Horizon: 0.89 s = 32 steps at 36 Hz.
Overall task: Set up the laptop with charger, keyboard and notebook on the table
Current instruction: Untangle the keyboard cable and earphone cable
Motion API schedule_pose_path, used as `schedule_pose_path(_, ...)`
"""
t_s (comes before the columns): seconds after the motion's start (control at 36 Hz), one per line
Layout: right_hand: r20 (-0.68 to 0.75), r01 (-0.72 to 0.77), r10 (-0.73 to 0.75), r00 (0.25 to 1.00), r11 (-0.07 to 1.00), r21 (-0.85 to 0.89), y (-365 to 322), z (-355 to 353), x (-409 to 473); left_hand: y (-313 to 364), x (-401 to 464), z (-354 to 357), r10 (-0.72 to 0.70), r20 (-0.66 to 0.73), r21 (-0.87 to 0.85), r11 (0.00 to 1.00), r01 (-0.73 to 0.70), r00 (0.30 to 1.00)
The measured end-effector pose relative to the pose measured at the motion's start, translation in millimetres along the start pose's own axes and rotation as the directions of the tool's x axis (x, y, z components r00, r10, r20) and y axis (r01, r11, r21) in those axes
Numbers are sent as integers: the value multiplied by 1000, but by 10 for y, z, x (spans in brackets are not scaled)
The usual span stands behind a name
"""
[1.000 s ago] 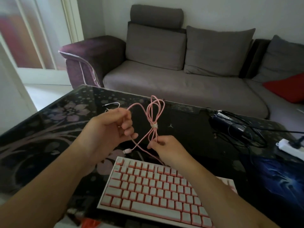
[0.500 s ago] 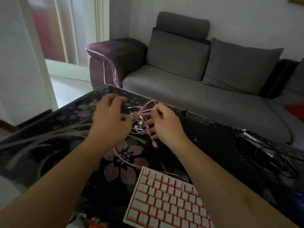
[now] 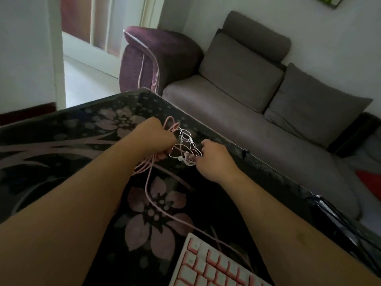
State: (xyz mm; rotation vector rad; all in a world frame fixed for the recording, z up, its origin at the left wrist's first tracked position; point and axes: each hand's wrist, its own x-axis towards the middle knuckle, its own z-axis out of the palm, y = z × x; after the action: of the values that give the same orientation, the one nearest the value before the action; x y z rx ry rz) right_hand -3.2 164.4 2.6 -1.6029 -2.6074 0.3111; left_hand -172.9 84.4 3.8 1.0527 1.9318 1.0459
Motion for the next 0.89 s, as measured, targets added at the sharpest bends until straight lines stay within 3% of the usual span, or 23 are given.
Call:
schedule_pose_path(0.17, 50, -20, 21, 999, 1000, -6, -164, 115, 376, -78, 125, -215, -56, 128, -15, 998, 59, 990)
schedule_pose_path(0.25, 97, -51, 28, 995, 969, 241, -272, 124, 501, -61, 135, -328, -39, 205, 74, 997, 24, 978)
schedule_pose_path(0.28, 131, -73, 21, 991, 912, 404, -330, 119, 518, -53, 139, -358, -26, 215, 76, 997, 10, 976)
schedule_pose_path(0.33, 184, -112, -29, 982, 700, 706, -433, 81, 556, -30, 158, -408, 2, 232, 21, 1000, -7, 973)
schedule_pose_path(0.39, 253, -164, -104, 962, 521, 838, -462, 41, 609, -8, 168, -454, 34, 255, -21, 999, -30, 966)
schedule_pose_path(0.42, 286, -187, -132, 949, 492, 850, -444, 30, 635, 0, 169, -477, 50, 264, -24, 999, -45, 963)
schedule_pose_path(0.53, 301, -155, -106, 948, 672, 725, -352, 12, 606, 54, 122, -543, 98, 370, -100, 993, -65, 924)
schedule_pose_path(0.64, 195, -164, 17, 981, 616, 771, -258, -35, 509, 96, 103, -448, 99, 325, -105, 992, -68, 940)
schedule_pose_path(0.69, 151, -103, -35, 988, 578, 809, -143, -97, 455, 64, 127, -345, 92, 272, -169, 984, -46, 958)
schedule_pose_path(0.75, 205, -102, -128, 970, 555, 825, -18, -175, 378, 12, 141, -238, 78, 234, -244, 970, -19, 969)
schedule_pose_path(0.89, 217, 13, -234, 948, 708, 706, 211, -237, 294, -77, 183, -51, 55, 134, -294, 956, -14, 989)
